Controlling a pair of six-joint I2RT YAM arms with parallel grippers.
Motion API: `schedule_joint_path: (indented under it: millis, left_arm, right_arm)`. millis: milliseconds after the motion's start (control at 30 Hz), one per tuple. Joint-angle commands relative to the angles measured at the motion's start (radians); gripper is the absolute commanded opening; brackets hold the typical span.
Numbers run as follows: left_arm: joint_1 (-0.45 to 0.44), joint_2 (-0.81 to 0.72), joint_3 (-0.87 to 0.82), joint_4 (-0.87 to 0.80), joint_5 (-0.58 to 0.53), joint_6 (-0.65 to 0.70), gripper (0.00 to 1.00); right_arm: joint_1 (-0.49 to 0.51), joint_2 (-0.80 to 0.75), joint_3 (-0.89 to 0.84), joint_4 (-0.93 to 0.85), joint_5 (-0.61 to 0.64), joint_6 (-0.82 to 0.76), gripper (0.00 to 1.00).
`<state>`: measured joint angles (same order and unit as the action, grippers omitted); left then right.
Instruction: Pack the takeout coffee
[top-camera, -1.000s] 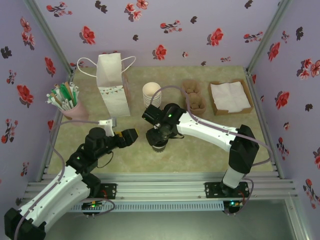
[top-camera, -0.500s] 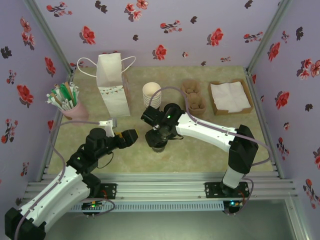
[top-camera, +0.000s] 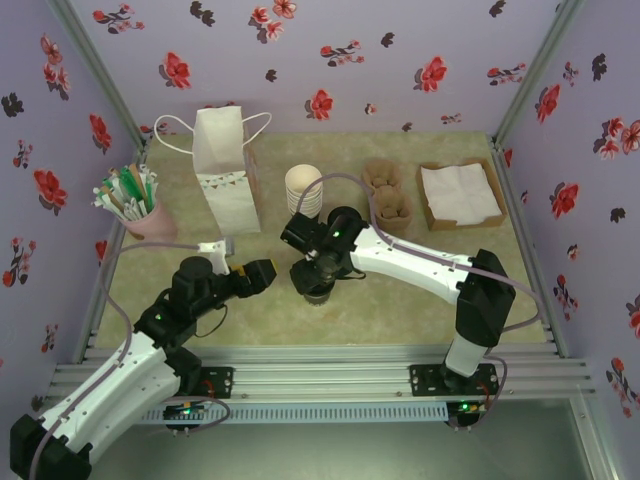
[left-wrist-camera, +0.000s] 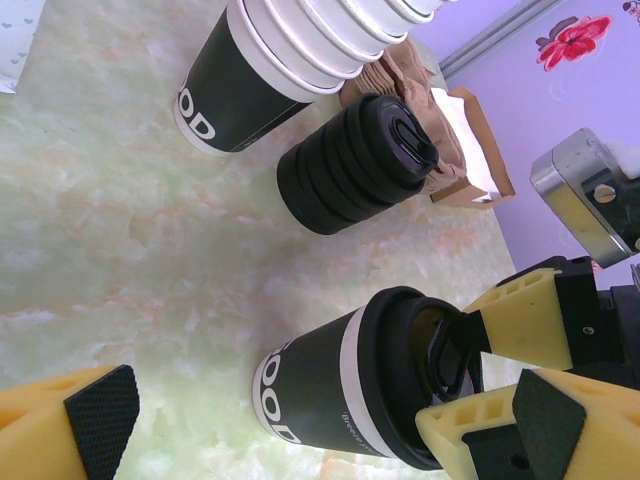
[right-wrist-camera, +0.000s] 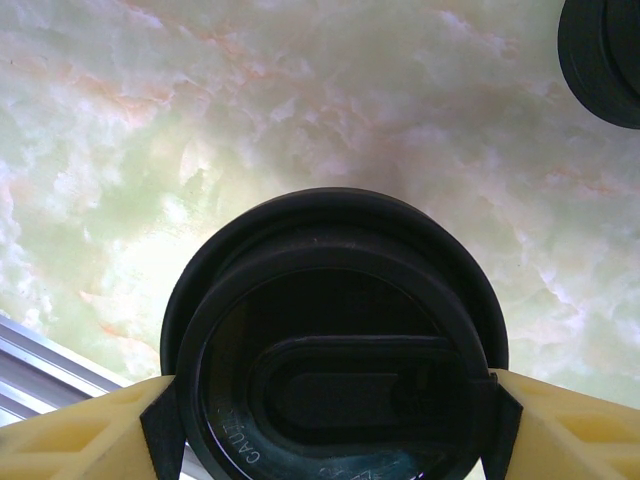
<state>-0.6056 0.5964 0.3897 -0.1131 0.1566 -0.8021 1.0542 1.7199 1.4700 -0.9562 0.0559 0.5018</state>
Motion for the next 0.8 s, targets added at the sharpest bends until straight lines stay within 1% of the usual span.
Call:
schedule_joint_path:
  millis: [0, 400, 767]
  left_arm:
    - [0.006, 0.003, -0.009, 0.027, -0.02, 0.005, 0.99]
    - [0.008, 0.009, -0.011, 0.031, -0.019, 0.006, 0.99]
    - [0.008, 0.022, -0.015, 0.041, -0.02, 0.006, 0.99]
  right_arm:
    - [0.016, 0.042, -0.002, -0.046, 0.016, 0.004, 0.74]
    - [0.028, 0.005, -0.063, -0.037, 0.024, 0.024, 0.74]
    - [0.033, -0.022, -0.164, 0.022, 0.019, 0.015, 0.74]
